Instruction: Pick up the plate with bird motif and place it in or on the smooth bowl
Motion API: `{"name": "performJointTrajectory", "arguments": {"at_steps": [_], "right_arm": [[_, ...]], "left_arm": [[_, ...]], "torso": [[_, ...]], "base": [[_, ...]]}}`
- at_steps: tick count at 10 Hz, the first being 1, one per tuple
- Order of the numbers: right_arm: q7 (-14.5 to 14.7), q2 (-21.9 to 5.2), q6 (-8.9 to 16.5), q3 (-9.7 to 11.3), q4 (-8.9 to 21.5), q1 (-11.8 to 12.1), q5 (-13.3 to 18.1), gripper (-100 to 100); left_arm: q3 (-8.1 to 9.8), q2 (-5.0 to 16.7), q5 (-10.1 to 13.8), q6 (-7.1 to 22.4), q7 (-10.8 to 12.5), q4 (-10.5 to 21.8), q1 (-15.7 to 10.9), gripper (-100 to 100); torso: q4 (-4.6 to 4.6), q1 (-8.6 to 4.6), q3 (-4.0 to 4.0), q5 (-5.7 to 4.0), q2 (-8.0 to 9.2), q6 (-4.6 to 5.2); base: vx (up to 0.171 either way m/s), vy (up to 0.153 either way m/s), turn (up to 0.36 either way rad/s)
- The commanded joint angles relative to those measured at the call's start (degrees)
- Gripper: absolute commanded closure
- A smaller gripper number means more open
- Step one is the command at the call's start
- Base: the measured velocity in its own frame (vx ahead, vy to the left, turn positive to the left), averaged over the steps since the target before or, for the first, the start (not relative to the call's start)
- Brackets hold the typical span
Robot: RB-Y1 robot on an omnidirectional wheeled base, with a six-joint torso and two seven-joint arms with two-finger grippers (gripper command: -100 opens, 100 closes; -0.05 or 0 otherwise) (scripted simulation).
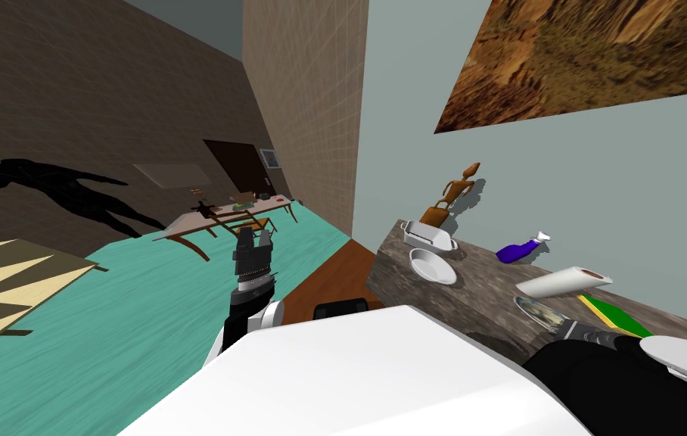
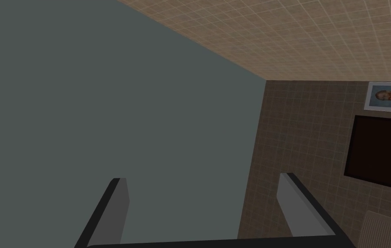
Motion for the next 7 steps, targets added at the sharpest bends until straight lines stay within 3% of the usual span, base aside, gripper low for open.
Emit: {"name": "performJointTrajectory", "arguments": {"at_steps": [1,2,3,6,7], "right_arm": [[0.0,0.0,0.0,0.0,0.0,0.0,0.0,100],[-0.2,0.0,0.0,0.0,0.0,0.0,0.1,0],[0.3,-1.6,2.0,-1.9,0.0,-1.0,0.4,100],[0.8,-2.3,3.6,-3.1,-0.5,-1.9,0.8,100],[1.4,-2.9,5.3,-4.4,-1.2,-3.0,1.2,100]], "left_arm": [[0.00,0.0,0.0,0.0,0.0,0.0,0.0,0],[0.00,0.0,0.0,0.0,0.0,0.0,0.0,0],[0.00,0.0,0.0,0.0,0.0,0.0,0.0,0],[-0.01,0.0,0.0,0.0,0.0,0.0,0.0,0],[-0.01,0.0,0.0,0.0,0.0,0.0,0.0,0]], "torso": [[0.00,0.00,0.00,0.00,0.00,0.00],[0.00,0.00,-0.02,0.00,-0.03,0.02],[-0.01,0.00,-0.03,0.00,-0.05,0.02],[0.02,0.51,0.00,0.16,-0.01,-0.06],[0.02,0.57,0.00,0.21,-0.03,-0.07]], "base": [[-0.007,0.000,0.003],[0.000,0.000,0.000],[-0.040,0.079,0.018],[-0.040,0.115,0.035],[-0.060,0.161,0.074]]}}
